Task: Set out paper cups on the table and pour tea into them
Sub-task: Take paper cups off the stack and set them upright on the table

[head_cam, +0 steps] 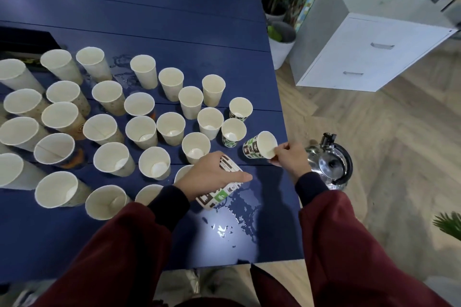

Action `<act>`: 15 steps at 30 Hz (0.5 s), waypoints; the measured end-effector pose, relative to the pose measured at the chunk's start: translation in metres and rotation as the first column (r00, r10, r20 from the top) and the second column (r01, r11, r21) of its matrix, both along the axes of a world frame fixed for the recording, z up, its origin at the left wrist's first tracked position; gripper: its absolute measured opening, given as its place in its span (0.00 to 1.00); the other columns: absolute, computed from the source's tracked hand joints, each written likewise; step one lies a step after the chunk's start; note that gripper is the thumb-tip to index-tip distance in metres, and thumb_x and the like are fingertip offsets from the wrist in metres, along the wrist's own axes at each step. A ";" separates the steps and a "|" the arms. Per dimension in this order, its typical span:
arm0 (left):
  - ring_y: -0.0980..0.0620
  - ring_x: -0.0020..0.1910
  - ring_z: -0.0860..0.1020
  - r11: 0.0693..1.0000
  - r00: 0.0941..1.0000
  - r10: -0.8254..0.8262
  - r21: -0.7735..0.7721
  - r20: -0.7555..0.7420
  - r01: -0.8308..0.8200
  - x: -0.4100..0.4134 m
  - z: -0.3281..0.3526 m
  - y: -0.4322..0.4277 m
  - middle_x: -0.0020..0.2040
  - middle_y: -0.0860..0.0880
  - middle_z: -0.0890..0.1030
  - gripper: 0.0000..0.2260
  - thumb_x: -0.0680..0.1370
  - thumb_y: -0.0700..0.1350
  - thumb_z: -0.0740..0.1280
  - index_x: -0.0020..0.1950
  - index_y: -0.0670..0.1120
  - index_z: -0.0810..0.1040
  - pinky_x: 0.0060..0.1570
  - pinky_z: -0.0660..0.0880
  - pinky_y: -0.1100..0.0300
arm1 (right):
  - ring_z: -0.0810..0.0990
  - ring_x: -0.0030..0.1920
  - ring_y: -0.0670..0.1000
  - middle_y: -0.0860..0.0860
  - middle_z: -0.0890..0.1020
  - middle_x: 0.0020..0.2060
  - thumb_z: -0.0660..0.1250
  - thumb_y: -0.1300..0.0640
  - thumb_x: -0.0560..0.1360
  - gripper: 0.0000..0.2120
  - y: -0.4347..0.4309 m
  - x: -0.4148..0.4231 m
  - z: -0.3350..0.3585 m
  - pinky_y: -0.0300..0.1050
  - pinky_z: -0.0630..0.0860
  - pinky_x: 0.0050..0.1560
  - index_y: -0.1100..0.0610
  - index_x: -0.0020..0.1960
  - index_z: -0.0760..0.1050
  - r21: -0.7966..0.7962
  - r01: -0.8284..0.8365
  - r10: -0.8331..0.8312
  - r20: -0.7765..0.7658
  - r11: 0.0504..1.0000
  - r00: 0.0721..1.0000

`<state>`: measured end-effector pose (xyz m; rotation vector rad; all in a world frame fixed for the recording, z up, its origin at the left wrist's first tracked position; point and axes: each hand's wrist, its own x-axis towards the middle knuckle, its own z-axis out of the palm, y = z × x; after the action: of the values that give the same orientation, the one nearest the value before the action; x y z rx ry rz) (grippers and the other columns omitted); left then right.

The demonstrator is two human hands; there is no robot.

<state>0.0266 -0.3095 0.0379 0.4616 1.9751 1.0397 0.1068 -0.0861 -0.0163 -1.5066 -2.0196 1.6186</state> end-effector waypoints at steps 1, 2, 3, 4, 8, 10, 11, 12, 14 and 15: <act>0.60 0.32 0.77 1.000 1.000 -0.010 -0.005 -0.003 0.010 0.001 0.001 -0.001 0.36 0.52 0.83 0.24 0.65 0.59 0.81 0.46 0.42 0.78 0.35 0.74 0.67 | 0.86 0.43 0.59 0.63 0.81 0.46 0.64 0.69 0.76 0.07 -0.001 -0.001 -0.006 0.44 0.84 0.37 0.61 0.40 0.72 -0.002 0.020 -0.020 0.011 1.000 1.000; 0.60 0.31 0.78 1.000 1.000 -0.016 -0.008 -0.002 0.015 0.001 0.002 -0.002 0.37 0.51 0.84 0.23 0.65 0.57 0.81 0.47 0.43 0.78 0.34 0.74 0.68 | 0.86 0.43 0.60 0.64 0.82 0.47 0.64 0.69 0.75 0.06 -0.002 -0.002 -0.011 0.46 0.84 0.39 0.62 0.41 0.73 -0.009 0.040 -0.040 0.019 0.999 0.999; 0.60 0.31 0.79 1.000 1.000 -0.018 -0.009 -0.001 0.018 0.002 0.002 -0.004 0.38 0.50 0.85 0.23 0.65 0.56 0.81 0.48 0.42 0.79 0.32 0.74 0.68 | 0.87 0.42 0.60 0.65 0.83 0.47 0.63 0.69 0.75 0.05 -0.004 -0.002 -0.017 0.48 0.84 0.42 0.62 0.42 0.73 -0.020 0.058 -0.058 0.024 0.998 0.998; 0.60 0.30 0.79 1.000 1.000 -0.022 -0.011 -0.008 0.022 0.002 0.003 -0.005 0.39 0.49 0.86 0.22 0.66 0.55 0.81 0.49 0.41 0.79 0.31 0.73 0.69 | 0.87 0.40 0.59 0.66 0.84 0.47 0.63 0.68 0.76 0.04 -0.006 -0.003 -0.020 0.49 0.85 0.44 0.62 0.43 0.74 -0.037 0.070 -0.070 0.023 0.997 0.997; 0.57 0.35 0.79 0.999 0.996 -0.034 0.005 -0.078 0.034 0.006 0.003 -0.010 0.43 0.47 0.85 0.22 0.66 0.55 0.81 0.50 0.42 0.80 0.35 0.73 0.69 | 0.84 0.37 0.54 0.64 0.81 0.47 0.66 0.63 0.79 0.04 -0.018 0.000 -0.017 0.41 0.82 0.36 0.64 0.49 0.74 -0.086 0.097 -0.101 -0.038 0.991 0.994; 0.54 0.40 0.81 0.998 0.998 -0.023 0.049 -0.063 0.026 0.009 -0.001 -0.012 0.43 0.49 0.85 0.22 0.65 0.55 0.81 0.50 0.45 0.78 0.43 0.77 0.62 | 0.82 0.39 0.55 0.63 0.81 0.46 0.67 0.61 0.81 0.06 -0.032 0.006 -0.002 0.38 0.80 0.32 0.64 0.51 0.72 -0.098 0.087 -0.093 -0.066 0.991 0.993; 0.54 0.41 0.81 0.997 0.999 -0.013 0.078 -0.043 0.016 0.010 -0.003 -0.012 0.44 0.50 0.84 0.22 0.65 0.54 0.81 0.51 0.46 0.78 0.46 0.78 0.58 | 0.82 0.38 0.55 0.62 0.82 0.45 0.67 0.59 0.81 0.07 -0.042 0.010 0.009 0.38 0.79 0.31 0.63 0.51 0.73 -0.115 0.050 -0.059 -0.073 0.992 0.996; 0.55 0.42 0.80 0.994 1.000 -0.009 0.105 -0.029 0.012 0.012 -0.005 -0.012 0.43 0.51 0.84 0.22 0.65 0.54 0.82 0.51 0.48 0.77 0.48 0.79 0.56 | 0.82 0.37 0.54 0.59 0.82 0.43 0.67 0.56 0.82 0.09 -0.052 0.016 0.021 0.37 0.78 0.31 0.62 0.51 0.73 -0.133 -0.013 0.005 -0.067 0.991 0.998; 0.56 0.41 0.79 0.989 0.999 -0.011 0.144 -0.030 0.016 0.015 -0.009 -0.011 0.43 0.54 0.83 0.23 0.64 0.54 0.82 0.52 0.50 0.75 0.48 0.78 0.55 | 0.80 0.32 0.50 0.55 0.83 0.39 0.66 0.49 0.82 0.15 -0.070 0.027 0.043 0.36 0.77 0.32 0.62 0.51 0.76 -0.166 -0.196 0.195 -0.025 0.966 0.980; 0.57 0.41 0.78 0.987 0.999 -0.018 0.161 -0.029 0.023 0.018 -0.010 -0.010 0.43 0.54 0.82 0.24 0.64 0.54 0.82 0.52 0.50 0.75 0.48 0.78 0.54 | 0.78 0.31 0.48 0.54 0.82 0.38 0.66 0.47 0.81 0.17 -0.077 0.033 0.050 0.36 0.75 0.32 0.63 0.50 0.78 -0.174 -0.279 0.283 -0.007 0.944 0.959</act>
<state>0.0442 -0.3200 0.0276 0.5858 1.9140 1.1919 0.1394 -0.1633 0.0340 -1.3351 -2.2405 1.9396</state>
